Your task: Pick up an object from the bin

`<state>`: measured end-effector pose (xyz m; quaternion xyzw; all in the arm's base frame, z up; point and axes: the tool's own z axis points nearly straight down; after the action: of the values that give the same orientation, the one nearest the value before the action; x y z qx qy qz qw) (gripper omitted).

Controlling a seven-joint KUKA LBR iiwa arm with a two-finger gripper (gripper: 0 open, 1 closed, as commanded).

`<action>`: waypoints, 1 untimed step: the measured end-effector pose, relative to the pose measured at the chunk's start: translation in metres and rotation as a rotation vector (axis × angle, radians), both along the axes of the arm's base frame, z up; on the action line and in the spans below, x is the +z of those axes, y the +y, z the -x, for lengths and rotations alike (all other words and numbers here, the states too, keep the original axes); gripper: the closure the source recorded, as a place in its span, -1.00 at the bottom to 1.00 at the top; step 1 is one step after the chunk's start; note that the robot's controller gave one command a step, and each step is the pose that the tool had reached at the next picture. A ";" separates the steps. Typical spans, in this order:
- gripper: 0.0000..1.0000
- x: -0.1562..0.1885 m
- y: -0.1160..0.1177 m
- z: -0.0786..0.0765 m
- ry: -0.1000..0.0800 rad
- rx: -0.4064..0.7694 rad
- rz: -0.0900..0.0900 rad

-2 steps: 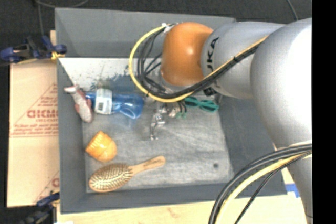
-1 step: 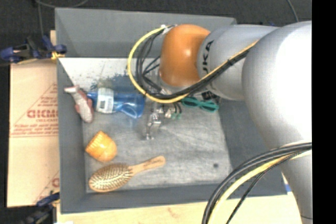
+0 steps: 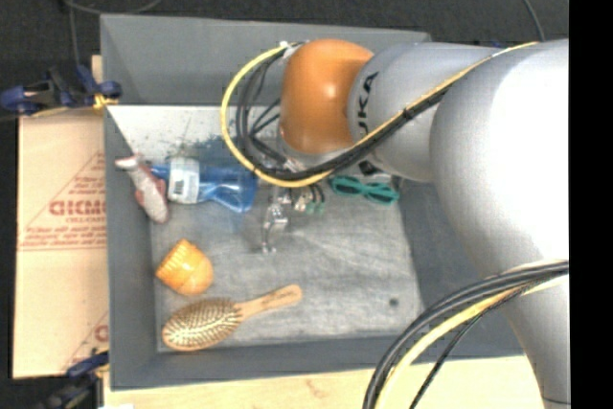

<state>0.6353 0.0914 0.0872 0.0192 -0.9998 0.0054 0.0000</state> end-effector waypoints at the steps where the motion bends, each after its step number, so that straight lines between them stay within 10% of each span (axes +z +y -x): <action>1: -1.00 -0.004 0.002 -0.012 -0.004 0.099 0.000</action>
Offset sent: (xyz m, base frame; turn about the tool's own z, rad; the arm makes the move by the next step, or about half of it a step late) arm 0.0188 0.0399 -0.0116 0.1717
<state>0.6469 0.0938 0.0832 0.0687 -0.9976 0.0055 -0.0023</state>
